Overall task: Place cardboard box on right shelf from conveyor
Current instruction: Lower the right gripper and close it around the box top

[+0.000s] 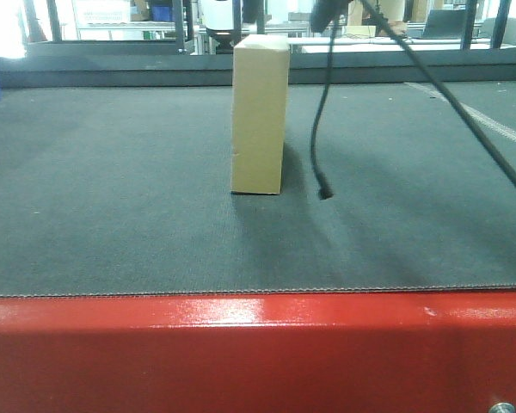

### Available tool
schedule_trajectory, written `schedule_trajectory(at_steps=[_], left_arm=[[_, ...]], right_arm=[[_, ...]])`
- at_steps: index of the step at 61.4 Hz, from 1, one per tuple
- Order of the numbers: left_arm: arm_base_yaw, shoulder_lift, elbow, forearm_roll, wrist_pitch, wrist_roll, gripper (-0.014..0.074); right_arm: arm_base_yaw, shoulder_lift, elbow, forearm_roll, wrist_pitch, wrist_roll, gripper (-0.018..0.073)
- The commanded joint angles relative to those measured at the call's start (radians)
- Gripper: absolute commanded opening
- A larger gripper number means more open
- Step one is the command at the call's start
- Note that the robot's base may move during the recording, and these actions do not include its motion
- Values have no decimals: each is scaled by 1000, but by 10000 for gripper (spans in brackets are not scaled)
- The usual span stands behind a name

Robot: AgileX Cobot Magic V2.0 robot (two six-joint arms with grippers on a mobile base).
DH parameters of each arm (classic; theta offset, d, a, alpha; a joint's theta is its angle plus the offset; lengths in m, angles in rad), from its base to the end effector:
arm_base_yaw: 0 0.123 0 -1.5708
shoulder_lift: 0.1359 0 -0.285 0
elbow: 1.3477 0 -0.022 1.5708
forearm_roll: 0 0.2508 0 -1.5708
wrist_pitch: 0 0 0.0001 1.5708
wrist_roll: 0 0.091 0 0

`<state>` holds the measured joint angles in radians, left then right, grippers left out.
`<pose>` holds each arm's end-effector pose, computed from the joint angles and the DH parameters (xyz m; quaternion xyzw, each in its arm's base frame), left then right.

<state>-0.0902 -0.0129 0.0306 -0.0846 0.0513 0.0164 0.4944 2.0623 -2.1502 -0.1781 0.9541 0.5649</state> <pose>0.0565 -0.0055 0.1989 0.0093 0.7005 -0.0579 0.7112 0.4243 0.2138 0.3562 0.0129 0.9191 0.1192 0.3753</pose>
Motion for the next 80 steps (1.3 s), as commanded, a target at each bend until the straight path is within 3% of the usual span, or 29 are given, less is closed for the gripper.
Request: schedule_trajectory(at_steps=[1, 61, 65, 80], left_arm=[[-6, -12, -4, -7, -91, -5, -119], [-6, -12, -4, -7, -91, -5, -119], [-6, -12, -4, -7, -91, -5, -119], [-6, -12, -4, -7, -91, -5, -119]], right_arm=[[2, -55, -61, -33, -93, 30, 592], [3, 66, -59, -43, -185, 44, 578], [3, 76, -59, -43, -175, 44, 527], [3, 61, -59, -45, -148, 43, 158]])
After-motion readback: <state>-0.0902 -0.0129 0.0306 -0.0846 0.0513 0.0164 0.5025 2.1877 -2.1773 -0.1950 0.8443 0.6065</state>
